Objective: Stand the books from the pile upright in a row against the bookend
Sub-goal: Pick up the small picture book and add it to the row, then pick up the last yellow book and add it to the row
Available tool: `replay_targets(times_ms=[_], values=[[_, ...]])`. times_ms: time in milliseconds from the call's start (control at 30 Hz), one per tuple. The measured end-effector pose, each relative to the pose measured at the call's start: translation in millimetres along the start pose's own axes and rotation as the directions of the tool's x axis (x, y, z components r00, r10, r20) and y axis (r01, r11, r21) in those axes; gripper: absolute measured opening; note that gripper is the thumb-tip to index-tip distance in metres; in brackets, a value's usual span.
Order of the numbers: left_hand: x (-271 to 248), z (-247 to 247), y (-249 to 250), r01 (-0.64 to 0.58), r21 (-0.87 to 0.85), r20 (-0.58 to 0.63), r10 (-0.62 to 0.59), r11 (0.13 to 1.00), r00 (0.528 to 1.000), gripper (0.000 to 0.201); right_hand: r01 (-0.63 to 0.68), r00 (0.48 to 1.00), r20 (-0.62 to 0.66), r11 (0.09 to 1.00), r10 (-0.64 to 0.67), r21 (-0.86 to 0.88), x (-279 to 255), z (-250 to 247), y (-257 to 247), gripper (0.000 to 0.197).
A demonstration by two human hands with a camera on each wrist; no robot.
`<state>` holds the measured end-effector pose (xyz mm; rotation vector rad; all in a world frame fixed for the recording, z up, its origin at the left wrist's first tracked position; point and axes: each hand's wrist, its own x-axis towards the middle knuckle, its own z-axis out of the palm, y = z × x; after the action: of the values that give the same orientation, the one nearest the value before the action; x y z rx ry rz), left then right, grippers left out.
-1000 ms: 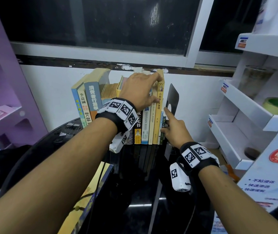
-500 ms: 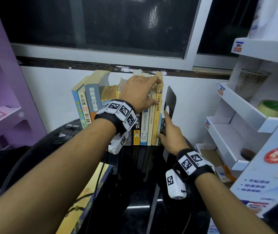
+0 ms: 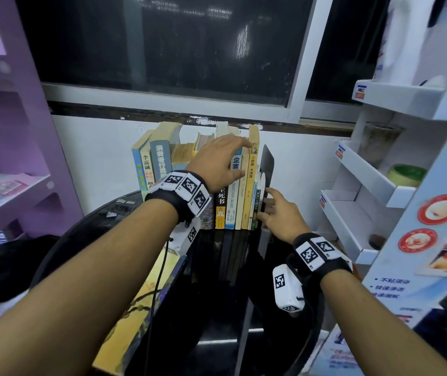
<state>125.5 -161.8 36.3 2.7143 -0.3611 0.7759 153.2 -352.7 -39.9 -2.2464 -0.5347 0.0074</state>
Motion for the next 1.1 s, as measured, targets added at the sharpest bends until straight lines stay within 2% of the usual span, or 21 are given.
replay_targets(times_ms=[133,233,400,500,567,667,767,900,967,1100], values=[[-23.6,-2.9,4.3,-0.010,0.001,-0.007,0.010,1.000,1.000,0.054,-0.023,1.000,-0.005,1.000,0.023,-0.021,-14.6,-5.1,-9.4,0.058],[-43.9,-5.4,5.1,0.032,-0.001,0.027,-0.032,0.999,0.999,0.056,-0.045,0.998,0.048,0.998,0.047,-0.036,-24.9,-3.6,-17.9,0.057],[-86.2,-10.3,4.0,0.160,-0.047,0.113,-0.154,0.986,0.982,0.055,-0.074,0.987,0.142,0.997,0.076,-0.023,-41.8,11.7,-35.5,0.056],[-114.2,-13.3,-6.8,0.275,-0.070,0.197,-0.257,0.959,0.946,0.058,-0.091,0.977,0.194,0.996,0.093,-0.016,-51.2,26.5,-46.9,0.056],[-131.7,-18.0,-14.6,0.397,-0.073,0.287,-0.362,0.915,0.887,0.062,-0.098,0.965,0.242,0.995,0.103,-0.032,-56.9,39.0,-54.1,0.056],[-157.8,-21.0,-30.8,0.560,-0.028,0.435,-0.494,0.828,0.753,0.069,-0.105,0.932,0.342,0.993,0.119,-0.057,-64.6,59.5,-65.7,0.059],[-181.1,-16.5,-54.4,0.684,0.004,0.486,-0.599,0.730,0.636,0.092,-0.112,0.908,0.395,0.989,0.142,-0.099,-70.2,79.5,-77.3,0.064],[-206.5,-15.5,-76.1,0.790,0.043,0.531,-0.684,0.612,0.500,0.078,-0.103,0.893,0.422,0.985,0.153,-0.138,-71.3,107.5,-87.7,0.071],[-214.7,-17.1,-81.7,0.832,0.021,0.559,-0.697,0.555,0.450,0.081,-0.100,0.885,0.438,0.984,0.156,-0.150,-69.2,120.4,-91.6,0.074],[-222.0,-17.1,-89.3,0.832,0.066,0.525,-0.728,0.551,0.440,0.092,-0.105,0.885,0.434,0.980,0.171,-0.172,-65.0,137.5,-95.6,0.084]])
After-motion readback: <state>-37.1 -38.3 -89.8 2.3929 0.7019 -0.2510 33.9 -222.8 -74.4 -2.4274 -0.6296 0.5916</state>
